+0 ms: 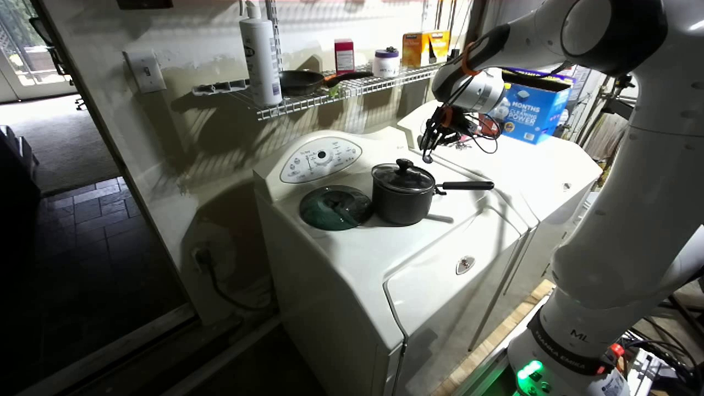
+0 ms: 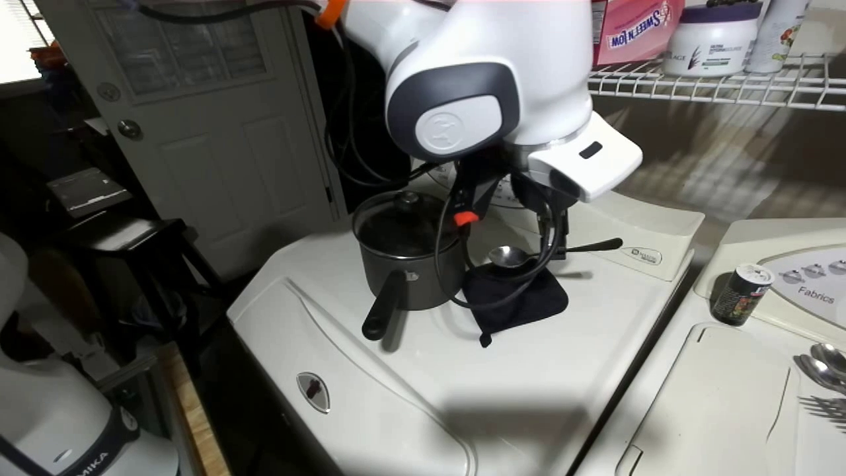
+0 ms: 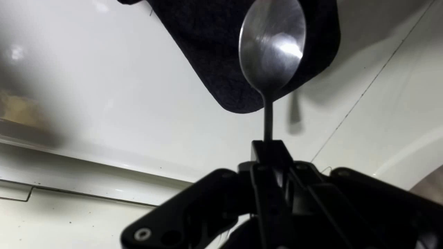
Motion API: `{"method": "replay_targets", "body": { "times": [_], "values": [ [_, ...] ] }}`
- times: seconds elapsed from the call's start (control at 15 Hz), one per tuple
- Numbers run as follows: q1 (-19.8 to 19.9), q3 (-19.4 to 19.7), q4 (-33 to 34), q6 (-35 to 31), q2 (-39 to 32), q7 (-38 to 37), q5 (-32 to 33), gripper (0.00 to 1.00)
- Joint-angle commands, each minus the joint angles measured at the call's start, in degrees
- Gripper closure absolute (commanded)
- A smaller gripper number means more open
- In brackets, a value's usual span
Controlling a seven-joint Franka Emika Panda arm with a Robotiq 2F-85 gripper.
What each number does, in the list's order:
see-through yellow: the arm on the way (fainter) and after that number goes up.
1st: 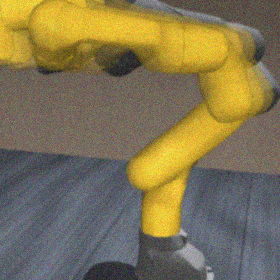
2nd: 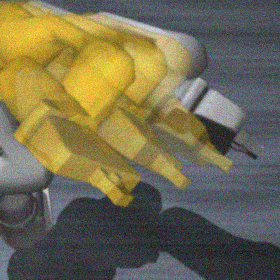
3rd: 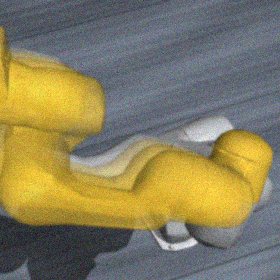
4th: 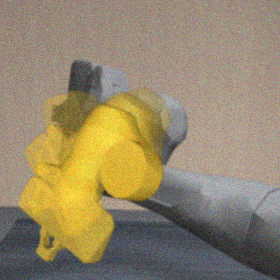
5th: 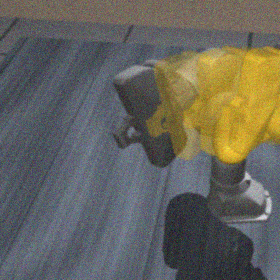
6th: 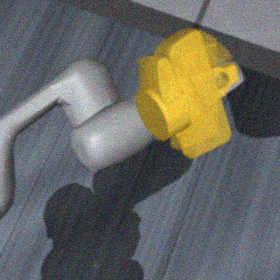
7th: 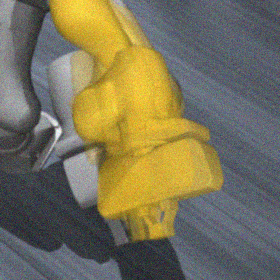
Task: Put the spoon in the pot
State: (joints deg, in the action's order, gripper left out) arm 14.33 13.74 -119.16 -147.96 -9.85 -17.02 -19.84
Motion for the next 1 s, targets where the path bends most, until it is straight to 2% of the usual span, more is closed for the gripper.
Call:
{"method": "replay_targets", "body": {
  "times": [0.0, 0.2, 0.4, 0.53, 0.67, 0.8, 0.87, 0.93],
  "values": [
    [-2.40, -0.95, -10.72, -12.61, 6.74, 0.64, 2.25, 0.98],
    [-4.22, -1.02, -16.72, -22.17, 9.12, -2.13, 6.62, 0.98],
    [-5.67, 0.55, -21.71, -31.16, 11.01, -9.29, 16.80, 0.98],
    [-5.20, 1.75, -23.48, -36.23, 10.98, -14.61, 24.57, 0.98],
    [-4.29, 3.19, -23.99, -39.89, 10.63, -16.98, 29.18, 0.98],
    [-4.23, 4.88, -23.94, -42.05, 10.56, -15.77, 29.21, 0.98],
    [-2.72, 2.39, -24.17, -42.66, 10.73, -7.46, 20.07, 0.98],
    [-2.63, 2.36, -24.65, -43.30, 11.14, -6.44, 18.76, 0.98]
  ]
}}
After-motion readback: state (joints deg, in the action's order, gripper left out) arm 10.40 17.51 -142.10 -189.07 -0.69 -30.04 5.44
